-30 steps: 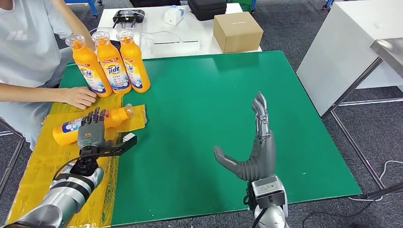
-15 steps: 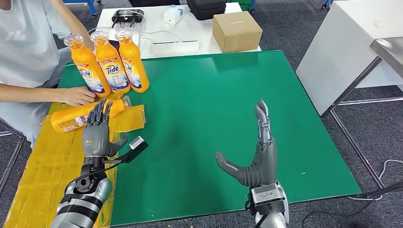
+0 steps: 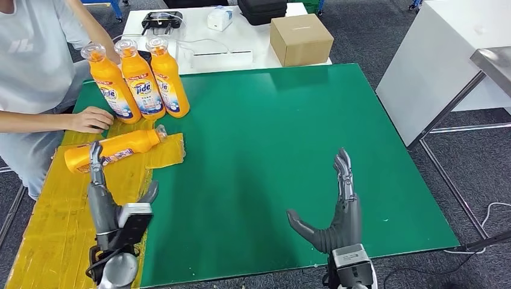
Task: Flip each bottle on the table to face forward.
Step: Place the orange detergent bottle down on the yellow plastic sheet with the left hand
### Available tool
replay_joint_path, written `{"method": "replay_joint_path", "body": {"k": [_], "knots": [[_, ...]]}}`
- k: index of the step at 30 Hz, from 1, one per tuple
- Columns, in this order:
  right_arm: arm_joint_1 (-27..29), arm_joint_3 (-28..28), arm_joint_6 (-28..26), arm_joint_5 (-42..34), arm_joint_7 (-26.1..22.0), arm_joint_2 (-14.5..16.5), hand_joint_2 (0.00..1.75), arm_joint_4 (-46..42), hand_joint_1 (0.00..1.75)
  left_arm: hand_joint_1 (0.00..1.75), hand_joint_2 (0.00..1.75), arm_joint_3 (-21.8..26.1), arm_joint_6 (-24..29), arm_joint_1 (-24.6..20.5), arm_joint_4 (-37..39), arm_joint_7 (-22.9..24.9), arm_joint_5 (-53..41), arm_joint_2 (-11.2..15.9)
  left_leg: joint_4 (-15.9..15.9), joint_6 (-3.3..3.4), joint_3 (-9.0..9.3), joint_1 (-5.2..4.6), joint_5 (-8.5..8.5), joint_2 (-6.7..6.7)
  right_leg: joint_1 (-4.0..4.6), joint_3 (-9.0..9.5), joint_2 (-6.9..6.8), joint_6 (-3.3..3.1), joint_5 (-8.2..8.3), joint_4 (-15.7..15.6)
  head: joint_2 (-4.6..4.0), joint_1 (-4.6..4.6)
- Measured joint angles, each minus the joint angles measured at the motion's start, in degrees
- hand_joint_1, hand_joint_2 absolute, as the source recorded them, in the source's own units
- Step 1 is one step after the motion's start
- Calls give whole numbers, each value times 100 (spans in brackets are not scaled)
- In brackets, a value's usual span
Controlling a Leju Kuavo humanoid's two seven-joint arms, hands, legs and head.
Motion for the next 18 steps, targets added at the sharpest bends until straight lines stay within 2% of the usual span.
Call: {"method": "replay_joint_path", "body": {"k": [2, 4, 7, 11, 18], "knots": [[165, -160, 162, -146, -10, -49, 175, -48, 0, 0, 175, -243, -1023, 271, -309, -101, 1392, 126, 0, 0, 1, 1, -1, -3, 1, 3, -1, 3, -9, 0, 0, 1], [296, -315, 291, -238, -27, -74, 175, -92, 0, 0, 175, -400, -1896, 512, -534, -172, 2229, 195, 0, -4, 3, 2, -4, -5, 2, 6, -1, 6, -14, 0, 0, 2], [456, -518, 399, -303, -55, -84, 175, -148, 0, 0, 175, -524, -2610, 783, -736, -166, 2823, 263, 0, -9, 6, 2, -9, -4, 1, 7, 0, 5, -14, 0, 0, 1], [571, -650, 405, -299, -106, -86, 175, -209, 0, 0, 175, -598, -3013, 984, -845, -100, 3159, 305, 0, -10, 8, 2, -10, -6, 1, 8, 0, 5, -15, 0, 0, 1], [606, -706, 356, -225, -164, -79, 175, -275, 0, 0, 175, -706, -3207, 1062, -877, -11, 3280, 344, 0, -10, 11, 2, -9, -7, 1, 12, 0, 5, -15, 0, 0, 1]]}}
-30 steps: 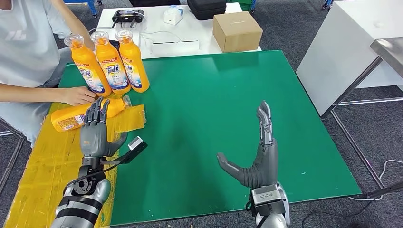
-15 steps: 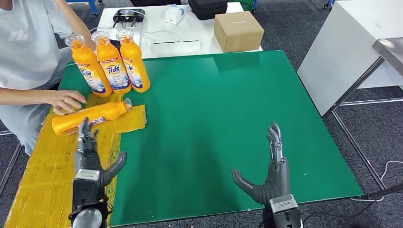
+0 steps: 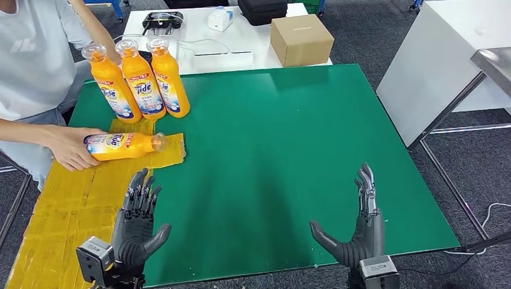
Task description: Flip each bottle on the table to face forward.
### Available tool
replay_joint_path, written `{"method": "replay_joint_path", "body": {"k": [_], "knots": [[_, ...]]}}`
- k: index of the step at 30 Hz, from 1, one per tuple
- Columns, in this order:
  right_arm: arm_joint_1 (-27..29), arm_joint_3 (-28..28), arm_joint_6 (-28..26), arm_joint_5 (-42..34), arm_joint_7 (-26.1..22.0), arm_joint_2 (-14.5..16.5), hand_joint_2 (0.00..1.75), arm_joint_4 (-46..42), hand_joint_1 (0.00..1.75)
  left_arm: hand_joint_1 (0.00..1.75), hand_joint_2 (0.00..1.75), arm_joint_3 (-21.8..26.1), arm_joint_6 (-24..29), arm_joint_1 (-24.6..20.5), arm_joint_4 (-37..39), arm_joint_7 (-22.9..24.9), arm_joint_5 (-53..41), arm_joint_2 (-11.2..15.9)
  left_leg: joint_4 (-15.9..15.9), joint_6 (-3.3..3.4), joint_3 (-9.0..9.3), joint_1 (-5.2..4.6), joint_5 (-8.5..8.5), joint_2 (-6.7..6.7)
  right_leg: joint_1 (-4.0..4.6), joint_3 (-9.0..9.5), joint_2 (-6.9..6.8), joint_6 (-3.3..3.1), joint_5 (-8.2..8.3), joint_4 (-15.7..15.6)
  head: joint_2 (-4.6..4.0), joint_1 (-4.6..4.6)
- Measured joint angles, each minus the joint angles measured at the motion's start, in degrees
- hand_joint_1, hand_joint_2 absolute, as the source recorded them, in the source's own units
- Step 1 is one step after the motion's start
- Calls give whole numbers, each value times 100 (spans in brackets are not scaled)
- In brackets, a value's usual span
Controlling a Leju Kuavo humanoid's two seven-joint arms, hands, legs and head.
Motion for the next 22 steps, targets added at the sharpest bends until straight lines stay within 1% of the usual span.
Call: {"method": "replay_joint_path", "body": {"k": [8, 22], "knots": [[-8, 2, -132, 177, -64, 24, 175, -64, 0, 0, 175, -102, -172, -16, -1, 69, 72, 20, 0, 0, 1, 0, 0, 0, 0, 2, 0, 0, 0, 0, 0, 0], [-13, 51, -126, 63, 34, 27, 175, -81, 0, 0, 175, -139, -100, -19, -1, 76, 113, 34, 0, 0, 2, 0, 0, 0, 0, 3, 0, 0, 0, 0, 0, -1]]}}
